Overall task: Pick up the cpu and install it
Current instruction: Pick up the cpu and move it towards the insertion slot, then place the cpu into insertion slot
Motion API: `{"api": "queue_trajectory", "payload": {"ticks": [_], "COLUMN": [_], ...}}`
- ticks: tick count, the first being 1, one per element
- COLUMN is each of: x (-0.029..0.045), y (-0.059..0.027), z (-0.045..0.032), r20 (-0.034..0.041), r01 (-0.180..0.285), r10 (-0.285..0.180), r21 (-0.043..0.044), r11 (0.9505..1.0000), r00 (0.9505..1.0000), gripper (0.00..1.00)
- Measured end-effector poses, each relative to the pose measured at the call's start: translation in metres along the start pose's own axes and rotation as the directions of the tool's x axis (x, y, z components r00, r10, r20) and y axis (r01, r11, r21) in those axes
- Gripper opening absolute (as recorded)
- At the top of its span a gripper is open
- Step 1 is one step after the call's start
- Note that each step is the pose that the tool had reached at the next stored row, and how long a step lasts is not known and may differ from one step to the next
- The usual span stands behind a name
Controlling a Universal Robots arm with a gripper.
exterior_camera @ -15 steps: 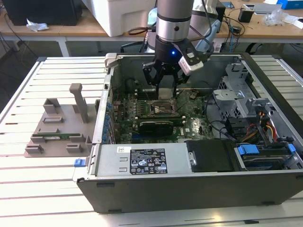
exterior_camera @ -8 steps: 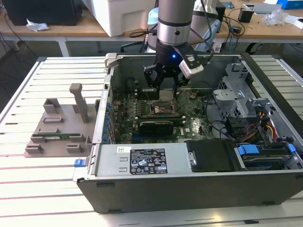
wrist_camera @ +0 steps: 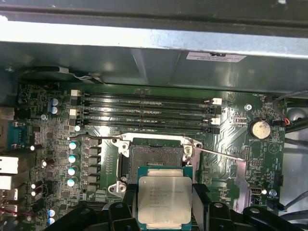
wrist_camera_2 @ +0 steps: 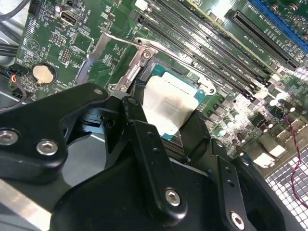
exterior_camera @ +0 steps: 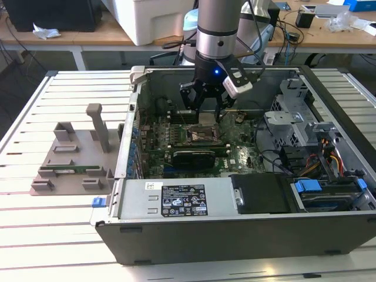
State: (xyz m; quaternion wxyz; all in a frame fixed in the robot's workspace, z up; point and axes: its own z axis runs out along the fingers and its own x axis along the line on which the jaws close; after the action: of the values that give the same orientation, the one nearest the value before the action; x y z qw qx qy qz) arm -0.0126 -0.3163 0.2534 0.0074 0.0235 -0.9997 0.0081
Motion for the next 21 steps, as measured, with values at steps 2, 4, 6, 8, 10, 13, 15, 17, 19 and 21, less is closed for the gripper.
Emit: {"api": "queue_trajectory", "payload": {"ticks": [2, 4, 6, 8, 10, 13, 15, 17, 19, 21], "x": [0.0000, 0.0000, 0.0000, 0.0000, 0.0000, 0.0000, 0.0000, 0.0000, 0.0000, 0.0000], "y": [0.0000, 0.0001, 0.0001, 0.0001, 0.0001, 0.0002, 0.0002, 0.0002, 0.0002, 0.0002], "z": [0.0000, 0.0000, 0.0000, 0.0000, 0.0000, 0.0000, 0.0000, 0.0000, 0.0000, 0.0000], "r20": [0.0001, 0.0000, 0.0000, 0.0000, 0.0000, -0.0001, -0.0006, -0.0011, -0.0019, -0.0024], "r01": [0.000, 0.000, 0.000, 0.000, 0.000, -0.006, -0.040, -0.070, -0.114, -0.142], "r10": [0.000, 0.000, 0.000, 0.000, 0.000, 0.006, 0.040, 0.070, 0.114, 0.142], "r21": [-0.0001, 0.0000, 0.0000, 0.0000, 0.0000, -0.0002, -0.0005, -0.0009, -0.0015, -0.0018], "r11": [1.0000, 1.0000, 1.0000, 1.0000, 1.0000, 1.0000, 0.9992, 0.9975, 0.9935, 0.9899], "r00": [1.0000, 1.0000, 1.0000, 1.0000, 1.0000, 1.0000, 0.9992, 0.9975, 0.9935, 0.9899], "gripper": [0.54, 0.54, 0.54, 0.54, 0.54, 0.54, 0.54, 0.54, 0.54, 0.54]}}
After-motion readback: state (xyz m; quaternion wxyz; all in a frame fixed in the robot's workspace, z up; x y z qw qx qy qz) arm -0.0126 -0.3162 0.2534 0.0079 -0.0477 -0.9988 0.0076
